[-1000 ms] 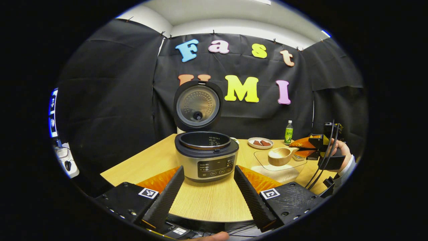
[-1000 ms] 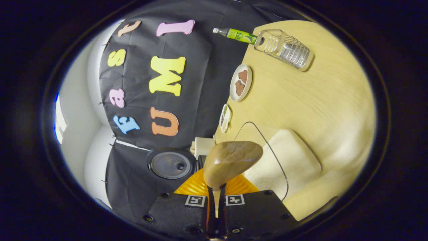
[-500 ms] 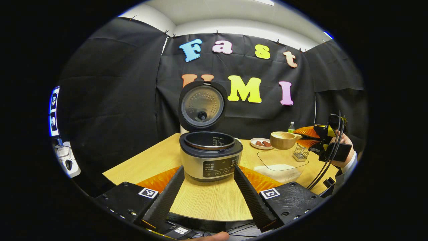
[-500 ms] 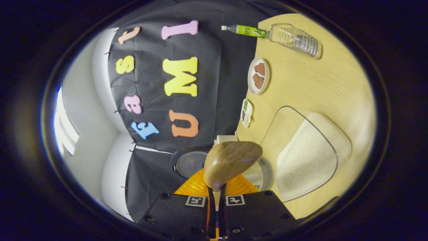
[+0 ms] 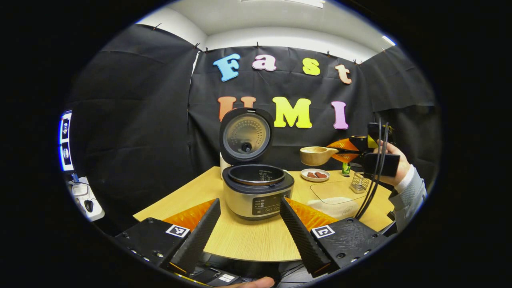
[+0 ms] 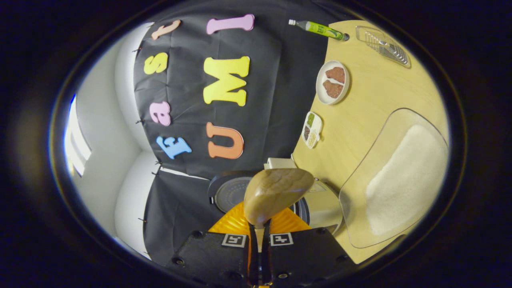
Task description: Close the left gripper, press the button to open the rice cooker; take a wooden spoon from the chopstick holder with the right hand, scoop a spoonful of rice and pour it into the rice cooker, then put the wooden spoon back into the chopstick holder.
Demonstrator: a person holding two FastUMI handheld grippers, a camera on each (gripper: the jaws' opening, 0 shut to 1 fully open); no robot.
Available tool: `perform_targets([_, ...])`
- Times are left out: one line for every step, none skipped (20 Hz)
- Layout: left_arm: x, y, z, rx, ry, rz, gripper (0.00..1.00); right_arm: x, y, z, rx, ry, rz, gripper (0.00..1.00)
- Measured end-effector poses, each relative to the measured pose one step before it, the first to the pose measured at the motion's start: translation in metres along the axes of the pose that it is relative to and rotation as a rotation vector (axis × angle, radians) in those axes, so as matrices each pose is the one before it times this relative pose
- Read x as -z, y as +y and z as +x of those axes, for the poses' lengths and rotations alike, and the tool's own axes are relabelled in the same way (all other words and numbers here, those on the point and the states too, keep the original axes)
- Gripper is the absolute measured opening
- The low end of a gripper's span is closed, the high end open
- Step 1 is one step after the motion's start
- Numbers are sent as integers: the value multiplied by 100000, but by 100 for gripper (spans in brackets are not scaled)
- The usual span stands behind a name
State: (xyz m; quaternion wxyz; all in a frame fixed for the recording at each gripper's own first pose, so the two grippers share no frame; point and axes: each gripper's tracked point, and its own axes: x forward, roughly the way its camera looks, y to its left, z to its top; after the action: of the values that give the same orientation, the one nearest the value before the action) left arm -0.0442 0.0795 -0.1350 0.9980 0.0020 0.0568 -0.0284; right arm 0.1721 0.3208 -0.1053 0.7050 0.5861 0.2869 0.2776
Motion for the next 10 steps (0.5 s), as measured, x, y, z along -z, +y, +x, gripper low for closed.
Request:
perform_targets([-170,286,-193,-2,-385,-7,95,502,230,942,1887,158,-2767,8])
perform_targets([-7,320,-309,-161,-240,16,95,416,254,947,2446,-31,-3295,8])
perform_targets([122,299,-247,-186,-27,41,95,348,94,970,2858,53,-2983,8])
perform_targets([81,293,-87,-199,-130,-28,95,392,241,849,2557,94,-3129,8])
perform_targets([-95,248,-115,-153,-239,50,96,199,292,901,1961,-53,-3096,8])
perform_targets([54,396,-131,-588,-214,-236,96,220,333,866,1781,-134,-3169,8])
perform_targets([124,410,-94,-741,18,-620,95,256,162,890,2357,164,-3097,8])
perform_targets([58,254,-248,-70,-78,-722,95,291,171,650,2414,-65,-3739,8])
perform_targets([151,-30,40,398,-61,-645,95,198,214,687,2243,-375,-3927,8])
perform_targets([174,297,-126,-9,260,-452,96,146,425,366,1567,-240,-3863,8])
